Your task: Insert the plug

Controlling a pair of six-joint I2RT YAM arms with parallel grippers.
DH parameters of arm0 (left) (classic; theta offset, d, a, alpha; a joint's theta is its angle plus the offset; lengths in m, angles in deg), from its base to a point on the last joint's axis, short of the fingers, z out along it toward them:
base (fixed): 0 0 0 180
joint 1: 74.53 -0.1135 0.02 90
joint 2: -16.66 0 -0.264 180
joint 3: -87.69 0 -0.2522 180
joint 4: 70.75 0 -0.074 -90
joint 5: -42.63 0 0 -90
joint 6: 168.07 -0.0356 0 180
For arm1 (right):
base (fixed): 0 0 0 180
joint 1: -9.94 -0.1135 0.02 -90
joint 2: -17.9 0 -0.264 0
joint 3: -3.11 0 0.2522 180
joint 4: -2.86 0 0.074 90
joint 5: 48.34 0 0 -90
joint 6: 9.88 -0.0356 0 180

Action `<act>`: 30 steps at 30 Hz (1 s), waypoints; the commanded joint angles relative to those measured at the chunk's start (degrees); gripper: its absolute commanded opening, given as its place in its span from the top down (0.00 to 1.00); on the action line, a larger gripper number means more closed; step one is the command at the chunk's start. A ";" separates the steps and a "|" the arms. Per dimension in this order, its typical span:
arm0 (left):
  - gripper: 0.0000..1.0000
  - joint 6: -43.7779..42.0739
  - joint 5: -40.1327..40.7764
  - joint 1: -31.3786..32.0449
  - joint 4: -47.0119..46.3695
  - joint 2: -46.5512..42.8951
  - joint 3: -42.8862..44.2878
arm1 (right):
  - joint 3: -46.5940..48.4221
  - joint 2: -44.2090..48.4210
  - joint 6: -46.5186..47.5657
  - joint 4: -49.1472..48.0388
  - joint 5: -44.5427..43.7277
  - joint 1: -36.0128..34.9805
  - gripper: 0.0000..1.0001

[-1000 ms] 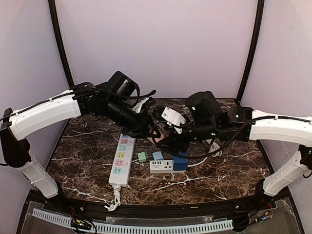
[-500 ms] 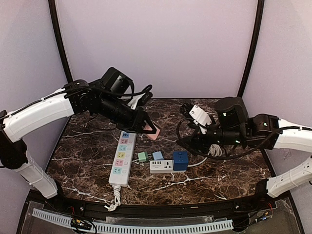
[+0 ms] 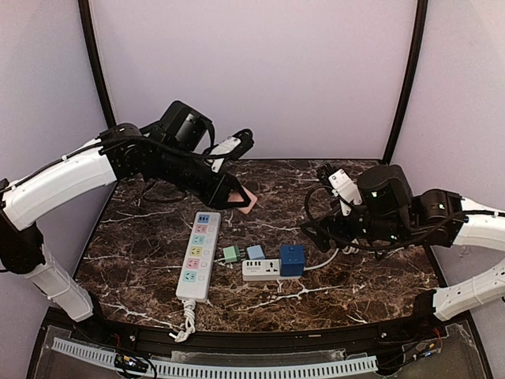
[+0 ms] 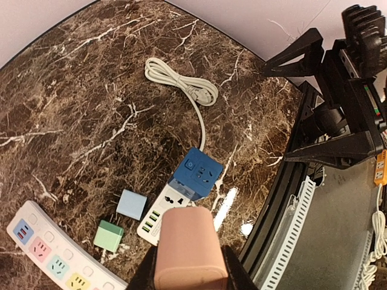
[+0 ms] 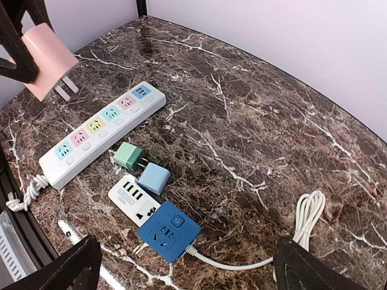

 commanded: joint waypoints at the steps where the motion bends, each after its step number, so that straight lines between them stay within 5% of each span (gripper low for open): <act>1: 0.99 -9.31 0.06 0.27 -2.68 -0.41 -1.00 | -0.49 0.29 -7.12 3.26 -1.09 -0.09 0.01; 16: 0.99 -25.77 -4.60 0.69 7.62 11.01 8.74 | -0.45 3.30 -18.96 11.70 -7.66 -0.05 0.01; 30: 0.99 -34.02 -0.97 5.94 13.93 22.79 14.11 | -1.36 2.88 -16.40 14.95 -10.98 -0.01 0.01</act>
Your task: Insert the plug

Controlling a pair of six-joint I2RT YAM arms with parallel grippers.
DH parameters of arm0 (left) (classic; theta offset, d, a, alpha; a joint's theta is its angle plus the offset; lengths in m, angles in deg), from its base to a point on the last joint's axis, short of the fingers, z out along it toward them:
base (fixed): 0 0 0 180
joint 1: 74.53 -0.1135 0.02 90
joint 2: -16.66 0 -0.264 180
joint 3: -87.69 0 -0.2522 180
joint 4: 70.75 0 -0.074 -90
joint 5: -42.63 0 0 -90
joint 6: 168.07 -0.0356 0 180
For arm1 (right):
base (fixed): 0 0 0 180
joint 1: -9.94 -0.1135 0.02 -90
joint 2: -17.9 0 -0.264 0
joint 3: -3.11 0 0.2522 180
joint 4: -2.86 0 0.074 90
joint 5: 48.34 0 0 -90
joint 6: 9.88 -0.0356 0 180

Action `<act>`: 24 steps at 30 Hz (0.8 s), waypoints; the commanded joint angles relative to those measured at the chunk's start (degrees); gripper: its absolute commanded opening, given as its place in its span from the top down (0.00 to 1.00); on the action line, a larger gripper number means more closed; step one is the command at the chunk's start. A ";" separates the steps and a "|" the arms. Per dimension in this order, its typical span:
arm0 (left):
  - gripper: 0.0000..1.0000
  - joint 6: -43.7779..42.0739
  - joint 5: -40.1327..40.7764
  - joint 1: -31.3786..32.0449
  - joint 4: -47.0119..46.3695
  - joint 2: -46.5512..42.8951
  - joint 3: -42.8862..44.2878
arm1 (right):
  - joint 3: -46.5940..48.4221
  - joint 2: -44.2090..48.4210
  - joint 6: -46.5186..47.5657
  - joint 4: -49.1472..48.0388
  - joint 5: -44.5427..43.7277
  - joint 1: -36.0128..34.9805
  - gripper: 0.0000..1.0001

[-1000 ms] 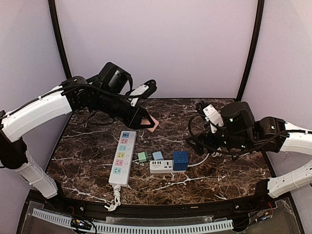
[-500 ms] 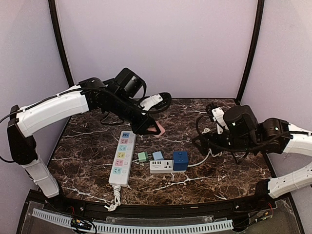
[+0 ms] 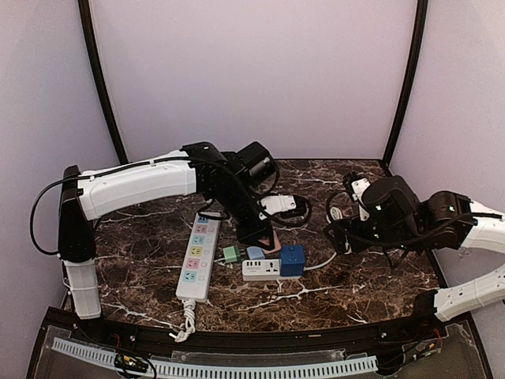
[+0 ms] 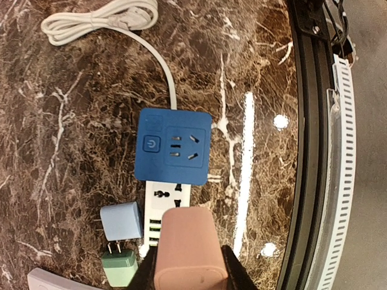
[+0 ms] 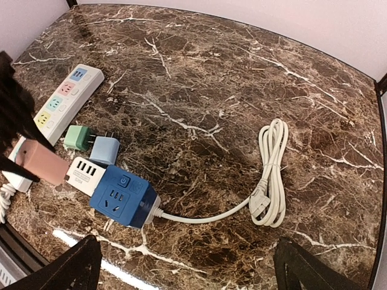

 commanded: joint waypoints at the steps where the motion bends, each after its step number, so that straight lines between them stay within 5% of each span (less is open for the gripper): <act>1: 0.99 -2.80 1.40 1.77 3.39 0.70 0.87 | -0.07 -1.15 0.67 0.42 -2.72 -0.02 0.01; 24: 0.99 -6.47 9.62 3.93 2.14 8.91 3.04 | 1.75 -4.97 1.26 2.35 -3.45 0.06 0.01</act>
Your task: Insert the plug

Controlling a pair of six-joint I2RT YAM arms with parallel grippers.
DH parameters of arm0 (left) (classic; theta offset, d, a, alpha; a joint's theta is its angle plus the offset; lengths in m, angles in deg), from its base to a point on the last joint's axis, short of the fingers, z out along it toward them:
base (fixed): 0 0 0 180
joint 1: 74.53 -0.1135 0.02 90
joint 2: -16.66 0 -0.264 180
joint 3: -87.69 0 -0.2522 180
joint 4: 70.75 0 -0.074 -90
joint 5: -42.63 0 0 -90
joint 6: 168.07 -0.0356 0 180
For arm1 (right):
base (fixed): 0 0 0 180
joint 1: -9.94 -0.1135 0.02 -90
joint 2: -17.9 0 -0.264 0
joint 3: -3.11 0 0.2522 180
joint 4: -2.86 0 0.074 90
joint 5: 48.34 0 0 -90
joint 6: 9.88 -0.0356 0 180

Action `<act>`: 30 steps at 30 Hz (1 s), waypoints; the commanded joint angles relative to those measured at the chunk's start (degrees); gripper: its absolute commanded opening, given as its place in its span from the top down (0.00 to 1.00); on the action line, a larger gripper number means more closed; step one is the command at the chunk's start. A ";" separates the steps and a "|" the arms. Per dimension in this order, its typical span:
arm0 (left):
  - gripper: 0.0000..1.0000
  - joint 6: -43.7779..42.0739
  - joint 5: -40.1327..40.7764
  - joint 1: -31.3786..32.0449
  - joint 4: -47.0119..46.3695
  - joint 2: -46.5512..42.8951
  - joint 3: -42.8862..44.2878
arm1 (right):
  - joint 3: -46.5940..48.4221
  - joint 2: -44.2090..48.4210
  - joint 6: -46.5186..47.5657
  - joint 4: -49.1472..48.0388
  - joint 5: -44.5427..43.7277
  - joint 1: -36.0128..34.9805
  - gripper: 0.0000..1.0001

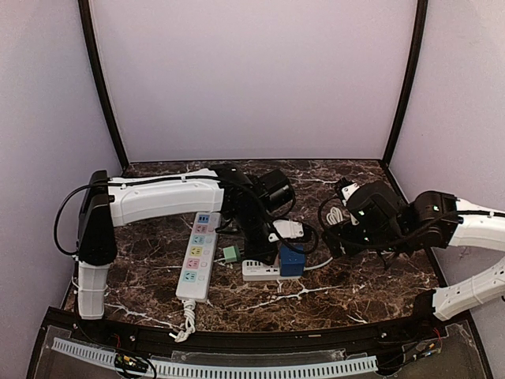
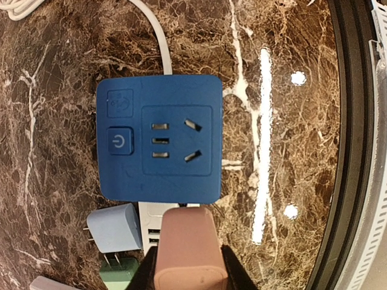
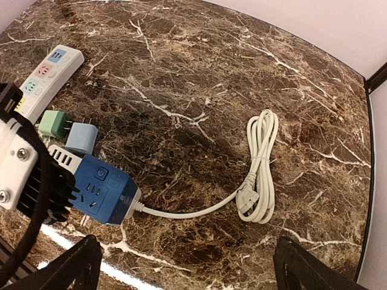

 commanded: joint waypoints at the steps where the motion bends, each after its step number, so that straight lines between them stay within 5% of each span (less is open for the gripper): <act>1: 0.99 -1.79 2.12 0.36 0.28 0.77 2.24 | 1.48 -0.27 0.44 0.91 -0.57 0.06 0.01; 30: 0.99 0.34 2.06 1.45 -1.25 5.07 1.43 | 5.26 -6.76 3.10 1.43 2.70 0.05 0.01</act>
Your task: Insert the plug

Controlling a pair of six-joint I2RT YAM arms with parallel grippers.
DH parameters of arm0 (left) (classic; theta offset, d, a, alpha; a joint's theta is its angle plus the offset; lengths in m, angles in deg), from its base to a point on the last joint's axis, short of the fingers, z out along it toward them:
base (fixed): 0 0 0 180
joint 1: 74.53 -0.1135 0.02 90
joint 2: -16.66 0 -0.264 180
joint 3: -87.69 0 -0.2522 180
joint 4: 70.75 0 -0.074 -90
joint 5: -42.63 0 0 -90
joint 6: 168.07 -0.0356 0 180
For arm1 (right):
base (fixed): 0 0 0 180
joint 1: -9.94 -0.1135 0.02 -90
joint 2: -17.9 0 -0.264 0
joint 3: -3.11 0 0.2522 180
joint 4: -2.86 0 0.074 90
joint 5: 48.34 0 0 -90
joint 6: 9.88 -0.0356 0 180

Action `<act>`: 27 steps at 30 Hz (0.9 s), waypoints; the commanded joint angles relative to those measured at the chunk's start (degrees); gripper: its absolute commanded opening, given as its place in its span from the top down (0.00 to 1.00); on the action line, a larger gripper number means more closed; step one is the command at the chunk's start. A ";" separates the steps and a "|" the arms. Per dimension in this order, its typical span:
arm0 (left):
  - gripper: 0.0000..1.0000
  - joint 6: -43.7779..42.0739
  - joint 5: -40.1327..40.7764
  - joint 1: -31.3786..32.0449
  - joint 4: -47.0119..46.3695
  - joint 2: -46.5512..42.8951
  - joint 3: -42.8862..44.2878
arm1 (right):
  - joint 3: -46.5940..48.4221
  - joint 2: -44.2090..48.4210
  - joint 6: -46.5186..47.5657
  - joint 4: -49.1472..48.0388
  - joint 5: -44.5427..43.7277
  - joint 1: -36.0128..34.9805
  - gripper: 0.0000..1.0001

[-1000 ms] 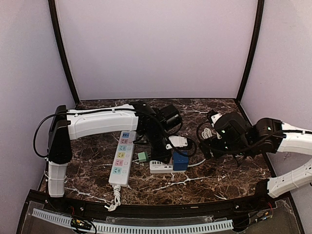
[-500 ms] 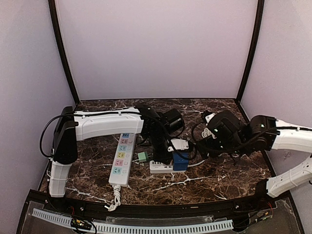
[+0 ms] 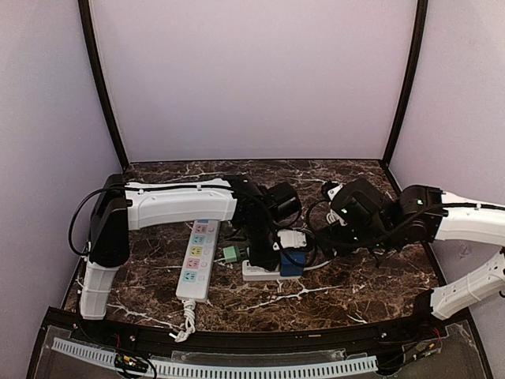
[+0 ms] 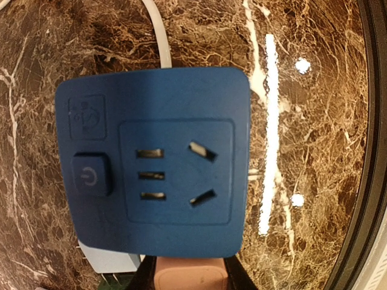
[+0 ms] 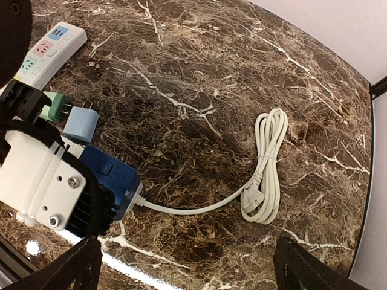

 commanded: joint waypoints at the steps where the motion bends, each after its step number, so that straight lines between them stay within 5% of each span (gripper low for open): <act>1: 0.99 1.12 -0.56 0.84 -0.24 0.22 0.39 | 1.23 -0.67 0.93 -0.71 0.99 0.06 0.01; 27: 0.98 2.20 3.38 0.94 -0.59 2.37 0.63 | 2.69 -4.29 3.09 -1.40 0.97 0.11 0.01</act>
